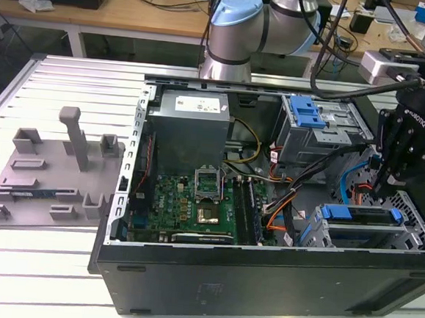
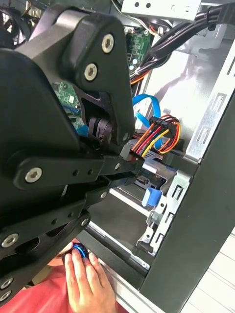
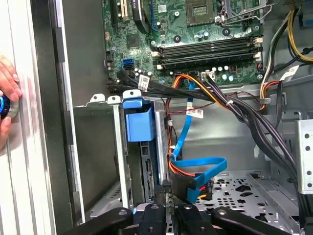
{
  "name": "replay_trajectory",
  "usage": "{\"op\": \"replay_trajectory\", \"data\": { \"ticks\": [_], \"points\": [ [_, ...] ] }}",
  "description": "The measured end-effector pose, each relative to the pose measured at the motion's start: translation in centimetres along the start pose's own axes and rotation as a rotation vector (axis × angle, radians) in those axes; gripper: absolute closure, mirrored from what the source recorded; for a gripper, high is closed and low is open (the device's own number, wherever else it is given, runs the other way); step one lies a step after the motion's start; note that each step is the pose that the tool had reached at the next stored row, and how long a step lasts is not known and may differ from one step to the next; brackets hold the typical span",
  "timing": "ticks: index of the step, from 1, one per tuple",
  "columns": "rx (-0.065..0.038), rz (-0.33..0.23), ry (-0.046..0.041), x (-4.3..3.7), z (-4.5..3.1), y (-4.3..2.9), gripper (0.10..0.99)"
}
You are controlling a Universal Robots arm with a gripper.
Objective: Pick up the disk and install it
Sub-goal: 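Insert the first disk wire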
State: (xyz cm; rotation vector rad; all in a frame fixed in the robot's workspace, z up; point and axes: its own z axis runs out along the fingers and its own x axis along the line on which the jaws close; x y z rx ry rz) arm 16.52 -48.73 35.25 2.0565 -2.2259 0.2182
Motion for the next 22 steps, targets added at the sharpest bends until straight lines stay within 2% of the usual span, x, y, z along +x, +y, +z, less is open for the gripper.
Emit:
{"op": "replay_trajectory", "data": {
  "ticks": [5,7,8,9,10,11,13,14,21,22],
  "points": [
    [-0.001,-0.010,-0.0135,0.46,0.07,-0.04,0.922],
    [-0.002,-0.013,-0.0261,0.57,0.10,-0.04,0.922],
    [-0.003,-0.015,-0.0390,0.63,0.11,-0.05,0.922],
    [-0.004,-0.015,-0.0466,0.66,0.11,-0.05,0.922],
    [-0.005,-0.017,-0.0621,0.75,0.12,-0.06,0.922],
    [-0.006,-0.019,-0.0856,0.90,0.14,-0.07,0.922],
    [-0.008,-0.020,-0.1074,1.32,0.18,-0.10,0.922],
    [-0.008,-0.020,-0.1098,1.39,0.19,-0.10,0.922],
    [-0.008,-0.020,-0.1104,1.62,0.23,-0.12,0.922],
    [-0.008,-0.020,-0.1142,1.77,0.25,-0.13,0.922]
  ]
}}
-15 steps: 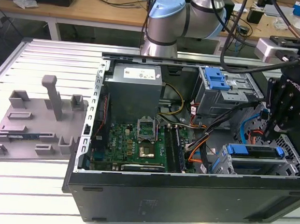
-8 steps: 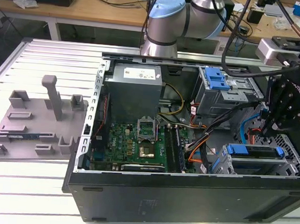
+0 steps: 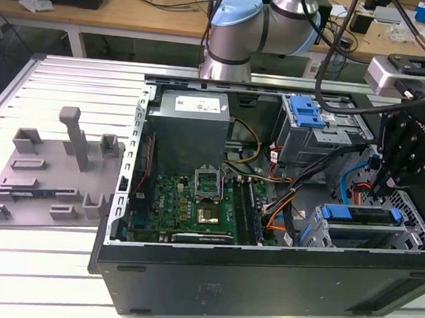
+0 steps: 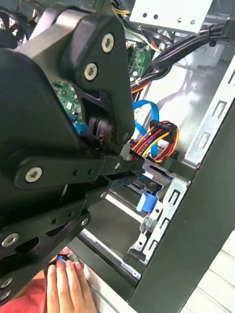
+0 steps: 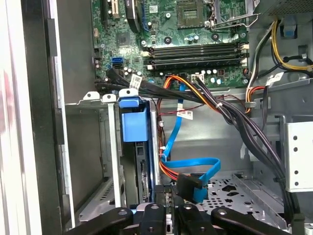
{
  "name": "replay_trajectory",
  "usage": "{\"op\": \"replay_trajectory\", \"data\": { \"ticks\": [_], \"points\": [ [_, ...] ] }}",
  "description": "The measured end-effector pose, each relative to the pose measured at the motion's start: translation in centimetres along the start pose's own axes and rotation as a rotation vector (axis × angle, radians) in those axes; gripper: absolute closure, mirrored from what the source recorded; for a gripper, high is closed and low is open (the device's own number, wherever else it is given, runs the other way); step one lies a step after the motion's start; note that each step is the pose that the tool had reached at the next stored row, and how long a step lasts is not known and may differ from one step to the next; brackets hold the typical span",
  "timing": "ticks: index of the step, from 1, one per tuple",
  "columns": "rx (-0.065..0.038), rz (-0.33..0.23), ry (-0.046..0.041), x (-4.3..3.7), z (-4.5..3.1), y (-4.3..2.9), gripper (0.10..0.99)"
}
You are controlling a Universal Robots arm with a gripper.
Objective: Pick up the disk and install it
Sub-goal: 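Insert the first disk wire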
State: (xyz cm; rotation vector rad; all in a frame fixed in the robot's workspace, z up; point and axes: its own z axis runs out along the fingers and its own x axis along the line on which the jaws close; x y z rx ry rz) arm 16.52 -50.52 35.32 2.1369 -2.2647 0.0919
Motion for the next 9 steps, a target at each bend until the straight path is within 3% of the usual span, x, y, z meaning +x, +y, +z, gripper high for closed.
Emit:
{"op": "replay_trajectory", "data": {
  "ticks": [1,4,5,9],
  "points": [
    [0.000,0.000,-0.0032,0.12,0.00,-0.01,0.922],
    [-0.002,0.001,-0.0275,0.79,0.01,-0.05,0.922],
    [-0.002,0.001,-0.0315,1.00,0.01,-0.06,0.922],
    [-0.002,0.001,-0.0321,1.38,0.04,-0.08,0.922]
  ]
}}
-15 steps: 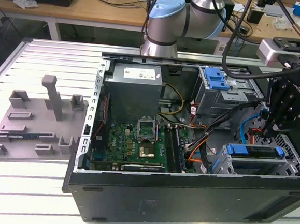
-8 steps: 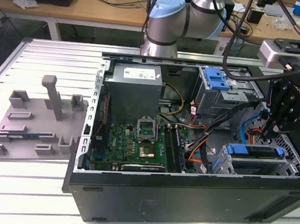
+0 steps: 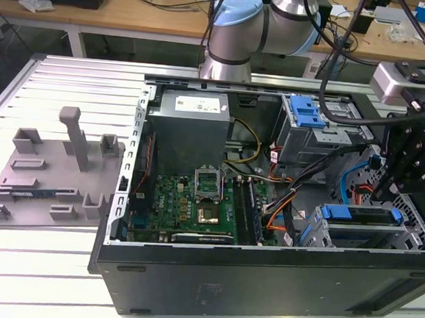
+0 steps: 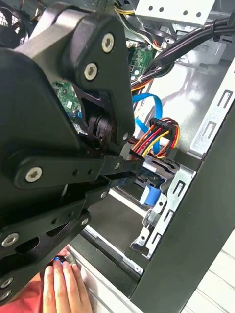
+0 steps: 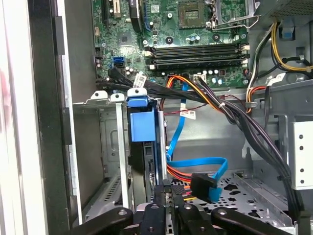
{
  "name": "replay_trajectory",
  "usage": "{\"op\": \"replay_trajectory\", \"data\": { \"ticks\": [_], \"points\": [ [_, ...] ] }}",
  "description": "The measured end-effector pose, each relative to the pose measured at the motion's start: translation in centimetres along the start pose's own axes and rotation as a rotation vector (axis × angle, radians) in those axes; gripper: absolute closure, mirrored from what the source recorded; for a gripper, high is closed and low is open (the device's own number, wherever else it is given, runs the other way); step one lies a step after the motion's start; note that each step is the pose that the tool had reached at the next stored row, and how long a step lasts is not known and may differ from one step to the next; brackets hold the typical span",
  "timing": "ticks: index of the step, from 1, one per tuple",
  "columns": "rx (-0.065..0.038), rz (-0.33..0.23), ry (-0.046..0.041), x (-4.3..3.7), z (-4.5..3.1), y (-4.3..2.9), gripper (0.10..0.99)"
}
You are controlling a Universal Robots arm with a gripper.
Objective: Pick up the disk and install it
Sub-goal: 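Insert the first disk wire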
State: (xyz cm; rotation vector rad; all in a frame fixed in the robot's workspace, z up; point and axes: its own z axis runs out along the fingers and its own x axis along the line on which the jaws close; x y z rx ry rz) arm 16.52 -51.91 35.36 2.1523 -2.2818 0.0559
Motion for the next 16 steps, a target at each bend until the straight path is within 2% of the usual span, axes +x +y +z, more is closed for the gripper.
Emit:
{"op": "replay_trajectory", "data": {
  "ticks": [6,16],
  "points": [
    [0.000,0.000,-0.0008,0.73,0.02,-0.02,0.922],
    [0.000,0.000,-0.0009,0.78,0.03,0.00,0.922]
  ]
}}
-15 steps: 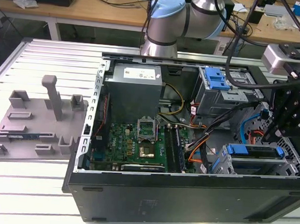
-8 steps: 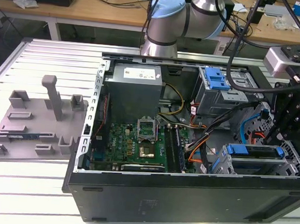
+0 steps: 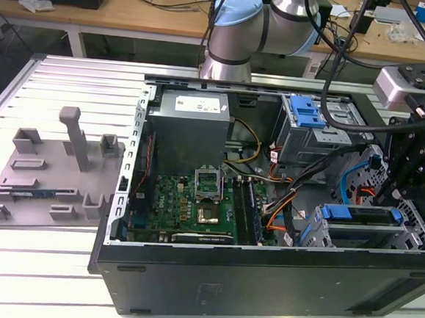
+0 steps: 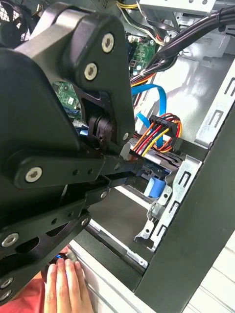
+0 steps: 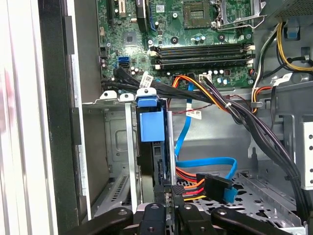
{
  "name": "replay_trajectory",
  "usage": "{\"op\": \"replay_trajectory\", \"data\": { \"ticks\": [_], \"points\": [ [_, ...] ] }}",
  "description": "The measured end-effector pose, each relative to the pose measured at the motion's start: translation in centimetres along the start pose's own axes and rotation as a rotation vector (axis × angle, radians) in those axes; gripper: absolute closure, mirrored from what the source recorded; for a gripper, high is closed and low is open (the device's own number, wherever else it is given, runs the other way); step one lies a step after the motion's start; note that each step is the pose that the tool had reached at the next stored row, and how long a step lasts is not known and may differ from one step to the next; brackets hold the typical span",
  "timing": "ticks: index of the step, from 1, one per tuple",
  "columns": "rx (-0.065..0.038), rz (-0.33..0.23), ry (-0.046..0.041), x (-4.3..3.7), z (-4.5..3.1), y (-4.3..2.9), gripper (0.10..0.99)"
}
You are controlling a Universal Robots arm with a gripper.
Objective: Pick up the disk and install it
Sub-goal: 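Insert the first disk wire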
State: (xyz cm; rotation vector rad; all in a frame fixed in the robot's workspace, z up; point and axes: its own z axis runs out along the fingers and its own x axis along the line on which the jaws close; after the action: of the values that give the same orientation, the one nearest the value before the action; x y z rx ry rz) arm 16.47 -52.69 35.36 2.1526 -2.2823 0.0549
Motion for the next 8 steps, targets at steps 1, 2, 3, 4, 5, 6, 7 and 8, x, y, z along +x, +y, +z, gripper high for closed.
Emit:
{"op": "replay_trajectory", "data": {
  "ticks": [1,2,3,4,5,6,7,8],
  "points": [
    [0.000,0.002,0.0000,0.00,0.00,0.00,0.922],
    [0.000,0.004,0.0002,0.00,0.00,0.00,0.922],
    [0.000,0.010,0.0009,0.00,0.01,0.01,0.922],
    [0.000,0.012,0.0017,-0.02,0.00,0.01,0.922],
    [0.000,0.014,0.0027,-0.03,0.00,0.01,0.922],
    [0.000,0.016,0.0055,-0.13,-0.02,0.01,0.922],
    [0.000,0.017,0.0079,-0.21,-0.02,0.02,0.922],
    [0.000,0.018,0.0102,-0.26,-0.03,0.02,0.922]
  ]
}}
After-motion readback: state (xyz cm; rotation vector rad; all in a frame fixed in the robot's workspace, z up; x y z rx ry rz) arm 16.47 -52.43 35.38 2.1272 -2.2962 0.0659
